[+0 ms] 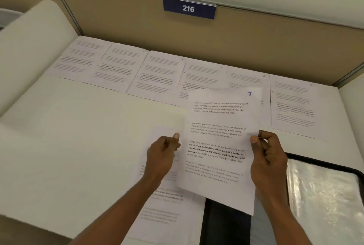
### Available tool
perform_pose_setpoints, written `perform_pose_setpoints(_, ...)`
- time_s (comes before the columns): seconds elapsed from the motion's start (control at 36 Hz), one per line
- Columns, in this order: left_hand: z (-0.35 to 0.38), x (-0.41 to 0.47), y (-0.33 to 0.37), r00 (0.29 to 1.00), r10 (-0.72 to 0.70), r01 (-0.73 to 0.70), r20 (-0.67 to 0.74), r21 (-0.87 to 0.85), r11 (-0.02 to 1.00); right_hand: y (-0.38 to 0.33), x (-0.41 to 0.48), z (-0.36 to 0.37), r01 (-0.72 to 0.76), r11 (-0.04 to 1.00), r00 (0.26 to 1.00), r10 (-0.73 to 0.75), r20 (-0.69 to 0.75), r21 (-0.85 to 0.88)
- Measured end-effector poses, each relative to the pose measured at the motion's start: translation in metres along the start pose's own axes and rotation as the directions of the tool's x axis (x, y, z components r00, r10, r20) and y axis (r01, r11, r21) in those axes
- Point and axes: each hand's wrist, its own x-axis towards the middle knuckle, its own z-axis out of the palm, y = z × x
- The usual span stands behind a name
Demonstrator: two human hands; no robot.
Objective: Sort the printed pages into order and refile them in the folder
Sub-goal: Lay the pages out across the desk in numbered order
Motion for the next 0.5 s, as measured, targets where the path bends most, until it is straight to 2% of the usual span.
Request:
perform_pose_setpoints(0.11,-0.042,0.016,0.017,0.988,-0.087,0.106,0.13,-0.143,0.984,-0.008,-0.003,0.034,-0.051,0.997,0.998,0.049,0.035,0.052)
perform_pose_setpoints(0.31,-0.141,0.062,0.007,0.979,-0.07,0.107,0.194,-0.188,0.976,-0.02,-0.016,0.124,-0.188,0.974,0.982,0.182,0.058,0.129)
perform_pose_setpoints(0.5,-0.254,0.113,-0.005,0.984,-0.055,0.069,0.169,-0.078,0.995,-0.046,-0.049,0.243,-0.277,0.954,0.961,0.271,0.059,0.118)
